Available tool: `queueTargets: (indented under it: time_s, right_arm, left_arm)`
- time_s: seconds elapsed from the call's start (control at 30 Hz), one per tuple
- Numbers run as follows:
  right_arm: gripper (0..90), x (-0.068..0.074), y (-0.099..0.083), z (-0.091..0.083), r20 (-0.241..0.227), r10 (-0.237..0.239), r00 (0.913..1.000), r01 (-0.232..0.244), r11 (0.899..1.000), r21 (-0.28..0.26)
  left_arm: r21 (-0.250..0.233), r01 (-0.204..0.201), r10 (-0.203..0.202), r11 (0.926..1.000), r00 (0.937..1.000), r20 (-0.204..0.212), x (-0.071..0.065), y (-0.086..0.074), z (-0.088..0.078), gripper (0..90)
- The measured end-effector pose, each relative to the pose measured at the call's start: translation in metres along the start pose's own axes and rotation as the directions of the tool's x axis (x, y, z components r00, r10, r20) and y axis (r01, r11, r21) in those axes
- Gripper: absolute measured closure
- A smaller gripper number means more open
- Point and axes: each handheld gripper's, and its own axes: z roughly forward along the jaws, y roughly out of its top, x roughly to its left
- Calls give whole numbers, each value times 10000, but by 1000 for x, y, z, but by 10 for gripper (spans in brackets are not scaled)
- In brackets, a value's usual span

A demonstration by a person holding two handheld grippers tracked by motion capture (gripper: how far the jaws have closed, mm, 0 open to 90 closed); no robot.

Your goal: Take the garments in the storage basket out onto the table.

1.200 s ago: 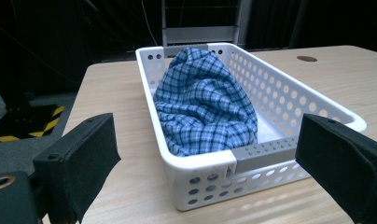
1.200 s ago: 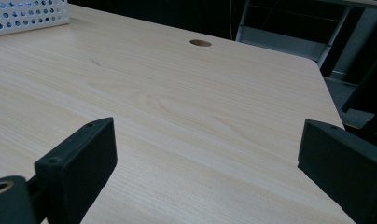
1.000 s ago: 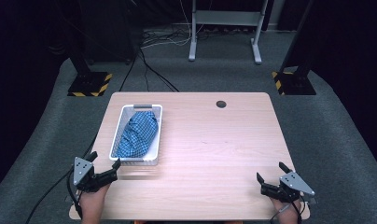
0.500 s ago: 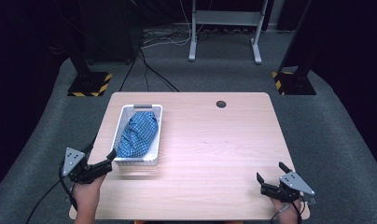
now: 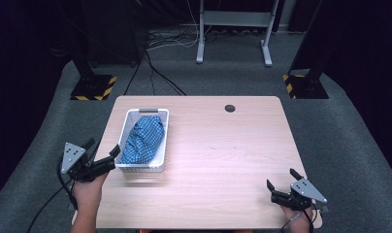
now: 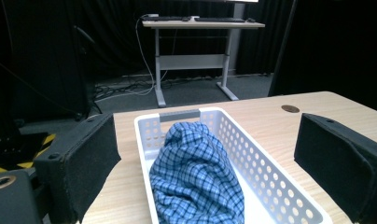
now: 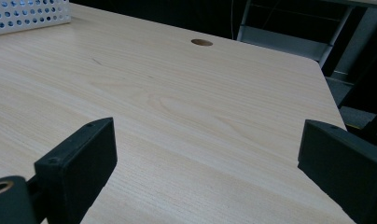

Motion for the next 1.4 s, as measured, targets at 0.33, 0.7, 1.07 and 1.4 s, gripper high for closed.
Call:
queueTargets:
  time_s: [0.33,0.7,1.07,1.4]
  right_arm:
    - [35,0,0,0,-29,-13,10000,13,10000,-29]
    - [35,0,0,0,-54,-7,10000,7,10000,-55]
    - [35,0,0,0,-70,-40,10000,40,10000,-37]
    - [34,0,0,0,-71,-67,10000,66,10000,-53]
  left_arm:
    - [239,71,-72,9997,10000,45,-2,-5,9,57]
    - [439,255,-260,9987,9996,97,-3,-5,25,58]
    - [624,363,-378,9974,9990,232,-8,-5,50,59]
    - [965,359,-377,9947,9991,174,-8,-2,83,60]
